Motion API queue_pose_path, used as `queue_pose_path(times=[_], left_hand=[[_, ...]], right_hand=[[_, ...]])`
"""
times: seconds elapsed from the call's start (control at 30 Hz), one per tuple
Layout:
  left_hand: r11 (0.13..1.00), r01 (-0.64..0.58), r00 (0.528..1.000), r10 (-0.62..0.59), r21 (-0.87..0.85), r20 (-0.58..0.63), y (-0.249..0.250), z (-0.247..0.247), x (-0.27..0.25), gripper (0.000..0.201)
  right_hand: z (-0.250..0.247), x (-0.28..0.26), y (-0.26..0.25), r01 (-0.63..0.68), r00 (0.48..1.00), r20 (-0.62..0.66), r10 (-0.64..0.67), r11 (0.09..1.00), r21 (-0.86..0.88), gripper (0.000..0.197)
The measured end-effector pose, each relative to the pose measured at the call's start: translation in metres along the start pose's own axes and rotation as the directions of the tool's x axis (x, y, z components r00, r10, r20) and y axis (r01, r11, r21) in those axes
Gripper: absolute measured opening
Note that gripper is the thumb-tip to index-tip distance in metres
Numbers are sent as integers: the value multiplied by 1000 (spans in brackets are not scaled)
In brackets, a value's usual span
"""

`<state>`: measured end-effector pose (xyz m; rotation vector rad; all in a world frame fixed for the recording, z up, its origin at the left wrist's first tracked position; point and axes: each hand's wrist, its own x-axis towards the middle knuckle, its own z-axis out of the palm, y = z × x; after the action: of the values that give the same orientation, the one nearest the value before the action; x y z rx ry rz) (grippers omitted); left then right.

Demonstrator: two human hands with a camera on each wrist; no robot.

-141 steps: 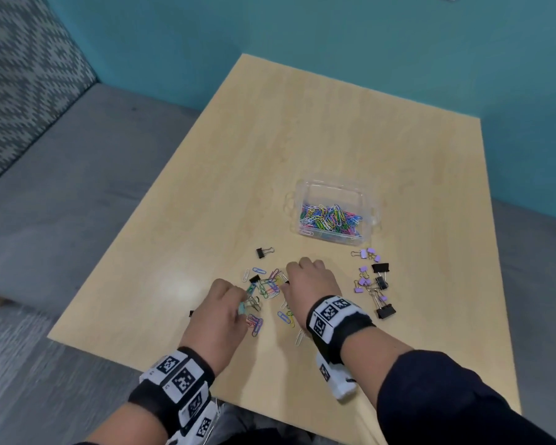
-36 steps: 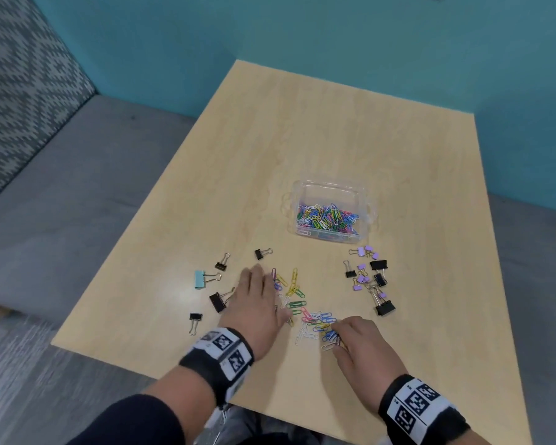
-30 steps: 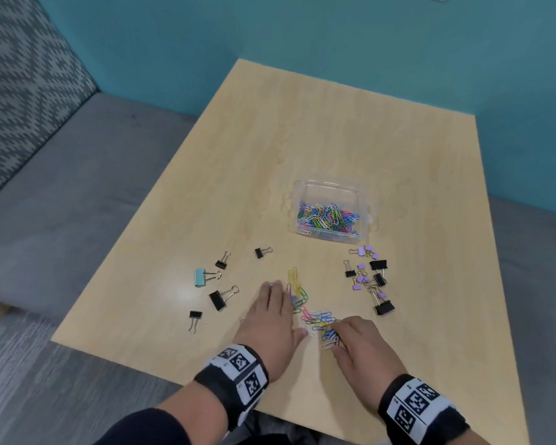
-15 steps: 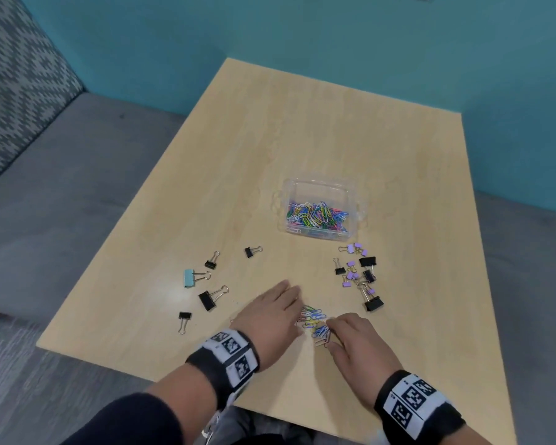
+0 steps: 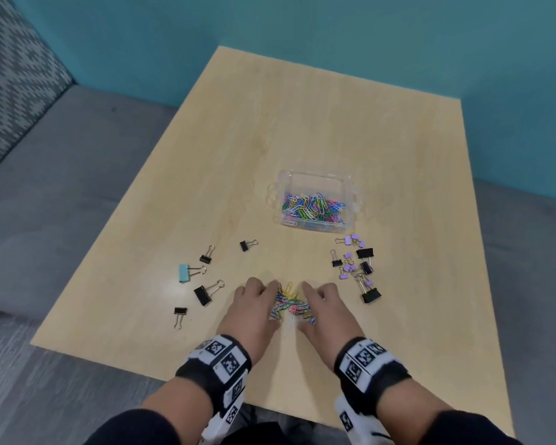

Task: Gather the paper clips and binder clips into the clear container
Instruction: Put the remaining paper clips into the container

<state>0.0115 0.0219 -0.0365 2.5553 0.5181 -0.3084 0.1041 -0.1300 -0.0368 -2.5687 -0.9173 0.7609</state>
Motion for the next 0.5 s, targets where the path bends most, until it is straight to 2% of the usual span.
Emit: queue_pose_path(times=[0.17,0.27,0.37,0.5], left_hand=[[1000,-14,1000,14,13,-6,8,6,21,25],[998,-39,999,39,53,3,12,4,23,14],[989,-74,997,72,127,16,16,-1,20,16],[988,-103,994,105,115,-9,13,-1,20,15]], right_hand=[[1,20,-11,51,998,-29,-52,999,-14,33],[-1,22,-11,58,998,-12,-59,997,-52,19],[-3,22,-12,82,997,6,-82,992,-101,19],[-8,19,-11,95,995,25,-92,984,-149,27]])
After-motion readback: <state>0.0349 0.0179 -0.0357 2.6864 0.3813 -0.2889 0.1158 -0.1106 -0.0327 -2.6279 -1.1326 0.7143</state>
